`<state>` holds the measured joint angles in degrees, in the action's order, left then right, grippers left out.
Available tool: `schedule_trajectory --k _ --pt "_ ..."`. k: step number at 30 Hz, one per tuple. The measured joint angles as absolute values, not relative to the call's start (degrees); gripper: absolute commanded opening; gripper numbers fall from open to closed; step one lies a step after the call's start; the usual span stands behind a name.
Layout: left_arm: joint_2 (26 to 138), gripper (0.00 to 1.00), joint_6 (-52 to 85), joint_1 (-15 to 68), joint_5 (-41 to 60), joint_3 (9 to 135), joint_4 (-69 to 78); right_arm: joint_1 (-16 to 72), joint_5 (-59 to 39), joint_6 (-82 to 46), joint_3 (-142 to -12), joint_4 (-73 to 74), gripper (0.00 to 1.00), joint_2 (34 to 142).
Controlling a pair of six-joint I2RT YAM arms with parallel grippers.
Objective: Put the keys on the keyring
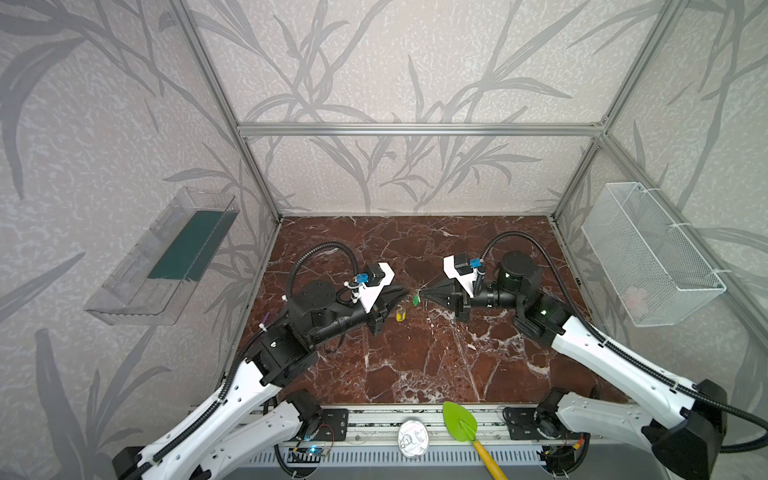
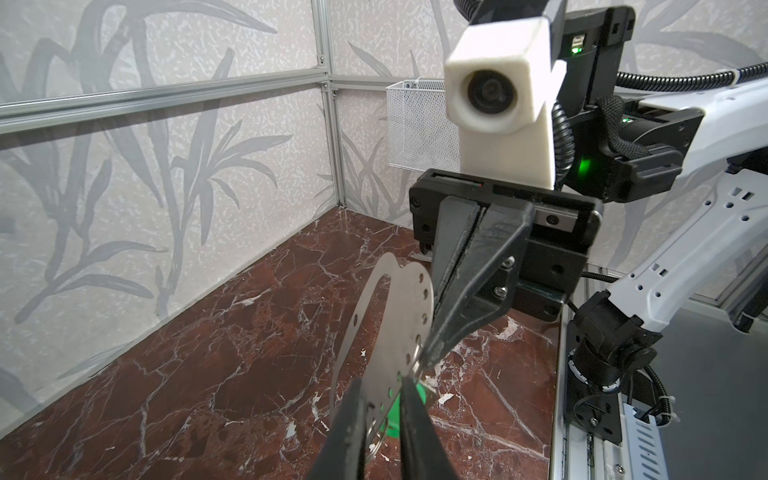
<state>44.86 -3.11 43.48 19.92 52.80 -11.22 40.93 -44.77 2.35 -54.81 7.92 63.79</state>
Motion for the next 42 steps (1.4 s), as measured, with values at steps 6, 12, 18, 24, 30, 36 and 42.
schedule_trajectory --k 6,12,18,24,30,36,42 --pt "46.0 0.21 -3.1 43.5 22.0 52.9 -12.3 40.9 -46.5 3.2 -54.8 7.4 0.00 63.5" --pt "46.2 0.21 -3.1 43.4 23.3 53.2 -12.5 40.9 -47.0 3.6 -54.9 6.6 0.00 63.5" --pt "45.1 0.21 -3.1 43.5 25.6 53.2 -12.5 40.9 -47.0 3.9 -55.0 5.9 0.00 63.5" --pt "45.1 0.24 -3.2 43.5 27.0 53.2 -12.5 40.9 -47.5 4.1 -55.8 5.7 0.00 63.6" --pt "46.4 0.25 -3.4 43.5 27.3 53.2 -12.4 40.9 -48.6 4.1 -56.3 5.7 0.00 63.7" --pt "46.6 0.25 -3.4 43.5 27.9 53.2 -11.9 40.9 -49.6 4.1 -56.4 5.7 0.00 64.4" --pt "47.0 0.19 -3.5 43.5 28.9 53.6 -11.5 40.9 -49.7 4.1 -56.4 5.6 0.00 64.9"
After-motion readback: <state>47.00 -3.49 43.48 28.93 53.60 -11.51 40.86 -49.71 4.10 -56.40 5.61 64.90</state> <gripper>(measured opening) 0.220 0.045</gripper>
